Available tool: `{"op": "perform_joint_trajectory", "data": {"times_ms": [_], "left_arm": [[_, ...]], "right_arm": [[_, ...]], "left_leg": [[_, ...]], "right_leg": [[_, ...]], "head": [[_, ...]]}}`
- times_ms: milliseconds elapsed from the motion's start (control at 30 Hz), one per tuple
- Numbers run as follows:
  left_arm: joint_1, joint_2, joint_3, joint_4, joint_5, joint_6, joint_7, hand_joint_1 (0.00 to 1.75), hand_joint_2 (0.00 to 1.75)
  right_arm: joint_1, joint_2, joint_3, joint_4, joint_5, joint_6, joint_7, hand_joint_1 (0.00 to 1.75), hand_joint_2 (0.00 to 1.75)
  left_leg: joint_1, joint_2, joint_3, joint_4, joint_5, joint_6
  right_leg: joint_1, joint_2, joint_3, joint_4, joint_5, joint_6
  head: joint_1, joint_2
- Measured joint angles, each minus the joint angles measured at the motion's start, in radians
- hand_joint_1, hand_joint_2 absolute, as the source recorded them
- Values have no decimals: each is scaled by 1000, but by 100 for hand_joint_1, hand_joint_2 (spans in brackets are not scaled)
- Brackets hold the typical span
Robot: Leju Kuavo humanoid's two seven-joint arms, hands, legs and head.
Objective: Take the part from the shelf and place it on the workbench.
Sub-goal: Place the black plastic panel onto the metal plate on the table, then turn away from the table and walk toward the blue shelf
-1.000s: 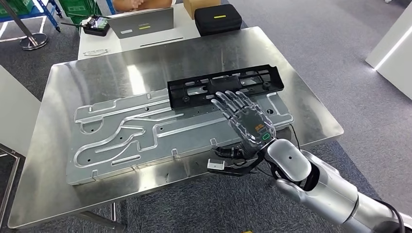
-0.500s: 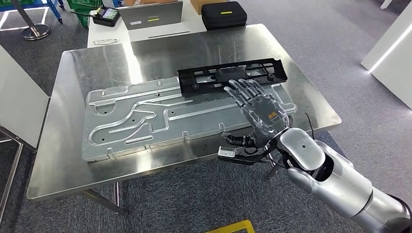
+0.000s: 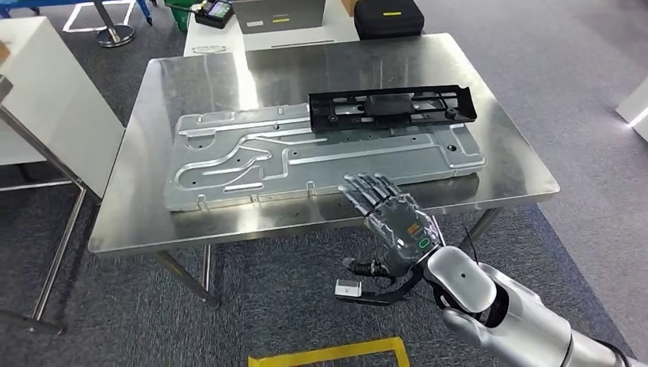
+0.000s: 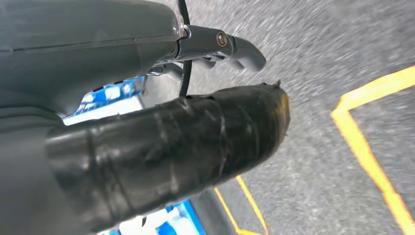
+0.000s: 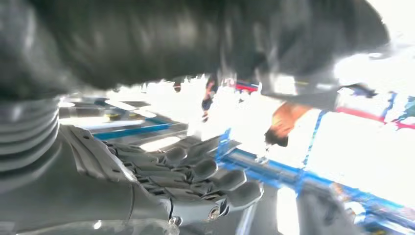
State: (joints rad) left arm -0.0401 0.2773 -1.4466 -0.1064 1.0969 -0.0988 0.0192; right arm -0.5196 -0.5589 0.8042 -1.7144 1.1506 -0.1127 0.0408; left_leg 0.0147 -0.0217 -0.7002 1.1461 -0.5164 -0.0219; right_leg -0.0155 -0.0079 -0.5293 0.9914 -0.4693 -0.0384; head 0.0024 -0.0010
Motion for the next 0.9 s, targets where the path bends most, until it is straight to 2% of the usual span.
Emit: {"op": "perform_joint_trajectory", "data": {"times_ms": [33, 67, 100, 133, 167, 200, 233, 267, 300, 333, 367, 400, 433, 467, 500, 533, 567, 600, 633, 667, 700, 733, 767, 800, 833, 900], "left_arm": [[0, 0, 0, 0, 1, 0, 0, 0, 0], [-1, 0, 0, 0, 2, 0, 1, 0, 0], [-1, 0, 0, 0, 3, 0, 1, 0, 0], [-1, 0, 0, 0, 5, 0, 1, 0, 0], [-1, 1, 0, 0, 6, 0, 1, 0, 0], [-2, 1, 0, 0, 8, 0, 1, 0, 0], [-3, 2, 0, 0, 10, 0, 0, 0, 0], [-4, 3, 0, 0, 11, 0, 0, 0, 0], [-5, 4, 0, -1, 12, -1, -4, 0, 0], [-3, 6, 0, -1, 13, -1, -11, 0, 0], [-2, 5, 0, -1, 14, -1, -21, 0, 0], [-2, 5, 1, -2, 14, 0, -30, 0, 0], [-3, 4, 1, -2, 15, 1, -38, 0, 0], [-5, 2, 1, -2, 15, 3, -42, 0, 0], [-9, 1, 1, -3, 16, 4, -43, 0, 0], [-11, 0, 1, -3, 17, 6, -43, 0, 0], [-12, -1, 2, -3, 19, 6, -40, 0, 0], [-13, -1, 2, -3, 21, 6, -34, 0, 0], [-13, -1, 3, -3, 23, 6, -25, 0, 0], [-12, -1, 3, -3, 25, 6, -16, 0, 0], [-12, -2, 3, -3, 26, 6, -10, 0, 0], [-11, -5, 3, -5, 27, 6, -8, 0, 0], [-9, -7, 3, -5, 28, 8, -8, 0, 0], [-7, -8, 3, -6, 28, 9, -9, 0, 0], [-5, -9, 2, -7, 27, 12, -10, 0, 0], [0, -5, 2, -6, 23, 19, -13, 0, 0]], "right_arm": [[21, 0, 2, 3, -3, -1, 2, 0, 175], [45, 0, 4, 7, -9, -1, 6, 0, 175], [71, 0, 4, 12, -17, 0, 12, 0, 175], [99, 1, 4, 18, -24, 0, 18, 0, 175], [127, 1, 3, 24, -30, -2, 25, 0, 175], [152, 1, 0, 31, -35, -6, 31, 0, 175], [178, 1, -5, 40, -41, -11, 38, 0, 175], [207, 2, -14, 51, -48, -16, 45, 0, 175], [238, 4, -23, 66, -53, -21, 52, 0, 175], [269, 7, -31, 83, -54, -26, 59, 0, 175], [296, 10, -38, 102, -49, -35, 64, 0, 175], [320, 14, -44, 118, -40, -45, 67, 0, 175], [341, 16, -50, 132, -32, -53, 69, 0, 175], [359, 18, -57, 142, -28, -55, 70, 0, 175], [376, 20, -66, 150, -29, -48, 74, 0, 175], [393, 23, -76, 158, -35, -36, 79, 0, 175], [413, 28, -88, 170, -46, -22, 88, 0, 175], [436, 38, -101, 188, -62, -9, 100, 0, 175], [462, 52, -114, 214, -78, -5, 111, 0, 175], [487, 70, -126, 250, -96, -11, 124, 0, 175], [507, 89, -135, 298, -117, -28, 138, 0, 175], [523, 107, -144, 351, -138, -49, 152, 0, 175], [533, 127, -154, 417, -163, -76, 165, 0, 175], [539, 147, -165, 486, -191, -99, 174, 0, 175], [543, 166, -178, 556, -222, -117, 176, 0, 175], [546, 201, -203, 684, -283, -137, 170, 0, 175]], "left_leg": [[3, 8, -15, 63, -38, -6], [6, 12, -21, 115, -50, -13], [10, 14, -14, 141, -37, -19], [13, 18, 10, 135, -6, -25], [16, 27, 51, 98, 25, -32], [18, 44, 106, 34, 37, -37], [16, 59, 158, -37, 30, -36], [14, 71, 193, -92, 14, -29], [10, 74, 212, -126, -1, -19], [6, 67, 211, -138, -5, -4], [6, 60, 202, -137, 1, 11], [6, 53, 193, -138, 10, 23], [6, 47, 182, -139, 21, 36], [5, 42, 171, -140, 34, 46], [2, 36, 156, -139, 46, 53], [-2, 27, 141, -139, 58, 58], [-6, 16, 125, -138, 72, 60], [-11, 4, 108, -137, 85, 62], [-15, -10, 92, -136, 97, 62], [-20, -23, 78, -136, 109, 62], [-22, -36, 66, -135, 120, 62], [-26, -47, 57, -134, 131, 60], [-27, -56, 51, -136, 142, 57], [-25, -65, 49, -139, 152, 53], [-23, -75, 47, -143, 163, 47], [-22, -91, 43, -155, 177, 35]], "right_leg": [[0, -12, -14, 1, 9, 0], [0, -25, -28, 3, 19, 3], [-1, -39, -43, 6, 27, 6], [-3, -52, -58, 11, 34, 10], [-6, -65, -73, 19, 40, 16], [-7, -76, -86, 29, 43, 21], [-7, -86, -95, 39, 46, 27], [-5, -97, -100, 47, 49, 34], [-3, -107, -101, 51, 52, 41], [-3, -118, -100, 52, 58, 49], [-6, -119, -100, 52, 60, 58], [-9, -104, -104, 59, 47, 66], [-12, -79, -112, 80, 17, 72], [-12, -46, -126, 119, -30, 75], [-10, -20, -142, 174, -83, 74], [-7, -6, -155, 236, -126, 71], [-5, 1, -161, 288, -147, 66], [-1, 4, -155, 316, -145, 60], [3, 7, -131, 309, -123, 50], [9, 13, -91, 268, -92, 37], [15, 30, -39, 201, -75, 20], [19, 49, 12, 124, -71, 3], [23, 64, 50, 64, -73, -6], [26, 74, 71, 24, -80, -11], [28, 70, 76, 6, -78, -10], [23, 46, 68, -9, -54, -8]], "head": [[0, 0], [0, 0], [0, 0], [0, 0], [0, 0], [0, 0], [0, 0], [0, 0], [0, 0], [1, 0], [1, 0], [1, 0], [1, 0], [1, 0], [1, 0], [1, 0], [1, 0], [0, 0], [1, 0], [1, 0], [0, 0], [0, 0], [0, 0], [0, 0], [0, 0], [1, 0]]}}
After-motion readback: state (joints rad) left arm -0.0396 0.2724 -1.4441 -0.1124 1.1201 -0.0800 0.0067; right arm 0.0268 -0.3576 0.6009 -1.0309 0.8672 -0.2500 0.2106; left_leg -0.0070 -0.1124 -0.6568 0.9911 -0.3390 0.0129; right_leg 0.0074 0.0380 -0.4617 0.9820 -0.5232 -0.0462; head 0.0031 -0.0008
